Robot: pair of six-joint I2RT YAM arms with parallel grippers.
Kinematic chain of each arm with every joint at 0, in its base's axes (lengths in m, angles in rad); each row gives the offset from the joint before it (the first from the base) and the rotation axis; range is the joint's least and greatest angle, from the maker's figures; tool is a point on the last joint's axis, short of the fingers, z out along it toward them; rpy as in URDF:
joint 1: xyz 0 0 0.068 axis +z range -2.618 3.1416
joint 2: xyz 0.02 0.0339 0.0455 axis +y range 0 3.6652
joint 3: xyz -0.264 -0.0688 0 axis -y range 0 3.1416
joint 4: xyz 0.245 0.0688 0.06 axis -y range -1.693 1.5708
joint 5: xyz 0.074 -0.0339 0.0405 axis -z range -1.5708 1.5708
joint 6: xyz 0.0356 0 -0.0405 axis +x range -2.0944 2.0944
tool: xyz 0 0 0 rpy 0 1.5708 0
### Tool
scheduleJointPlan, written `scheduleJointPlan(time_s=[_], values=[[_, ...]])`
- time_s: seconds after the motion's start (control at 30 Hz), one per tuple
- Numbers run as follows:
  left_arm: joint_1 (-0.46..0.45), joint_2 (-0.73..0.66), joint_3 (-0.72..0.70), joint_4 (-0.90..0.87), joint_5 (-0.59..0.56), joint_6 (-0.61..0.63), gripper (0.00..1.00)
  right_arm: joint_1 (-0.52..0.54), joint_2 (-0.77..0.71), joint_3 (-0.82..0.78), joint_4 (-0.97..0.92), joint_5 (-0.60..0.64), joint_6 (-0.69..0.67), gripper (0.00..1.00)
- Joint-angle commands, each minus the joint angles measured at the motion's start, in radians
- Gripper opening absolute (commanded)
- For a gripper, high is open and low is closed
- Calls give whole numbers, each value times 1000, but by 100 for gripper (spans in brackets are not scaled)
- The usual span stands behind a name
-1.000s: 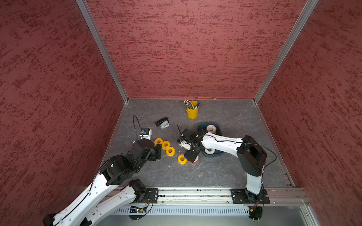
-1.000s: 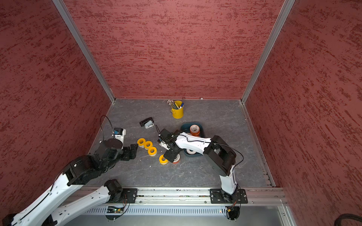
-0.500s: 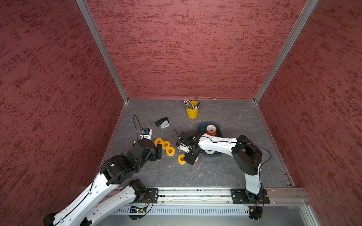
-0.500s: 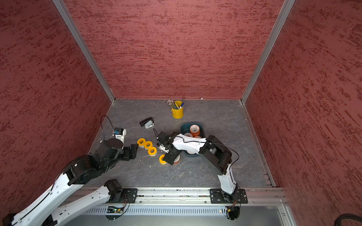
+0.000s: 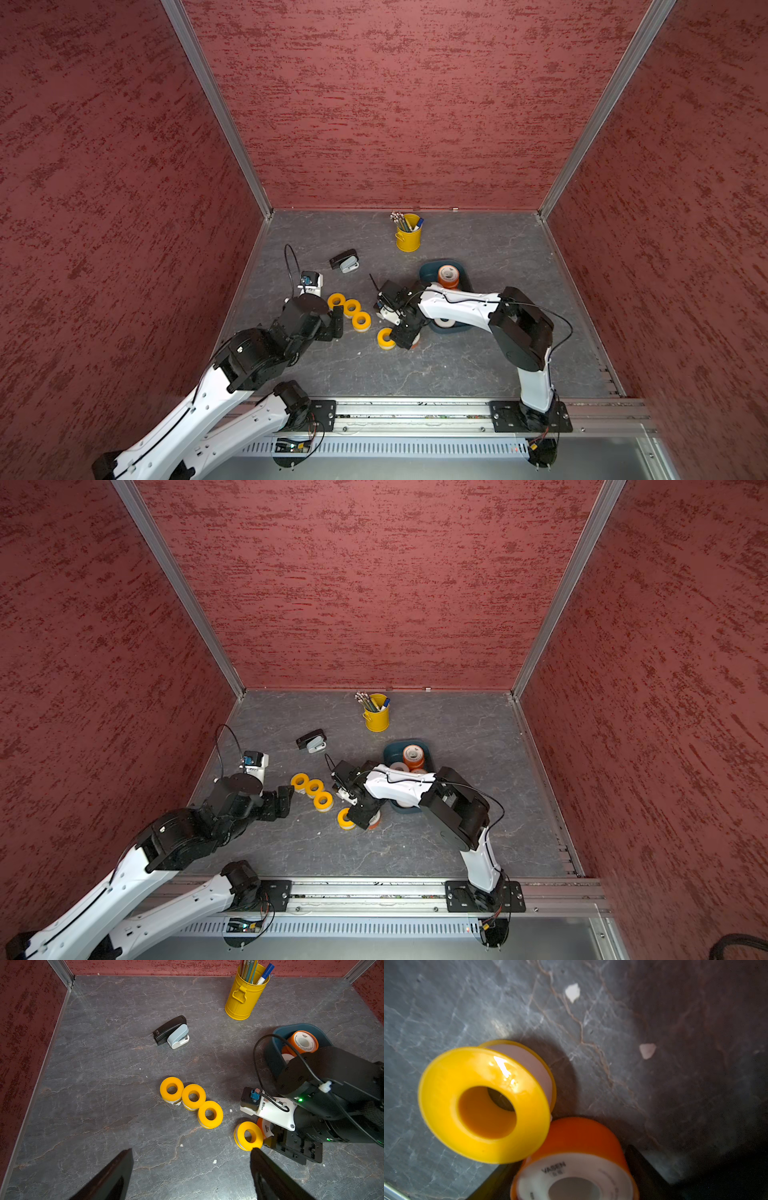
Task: Put the sealing tape into the storage box
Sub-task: Pick up the sealing tape at the center of the board.
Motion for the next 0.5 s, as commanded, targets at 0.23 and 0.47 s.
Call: scheduleJointPlan(time_s=[0.23, 0.47], values=[[14, 2, -9, 13, 19, 11, 91, 8, -200, -2, 20, -30, 47, 62], [15, 2, -8, 15, 24, 14, 91, -34, -318, -41, 71, 49, 81, 62]])
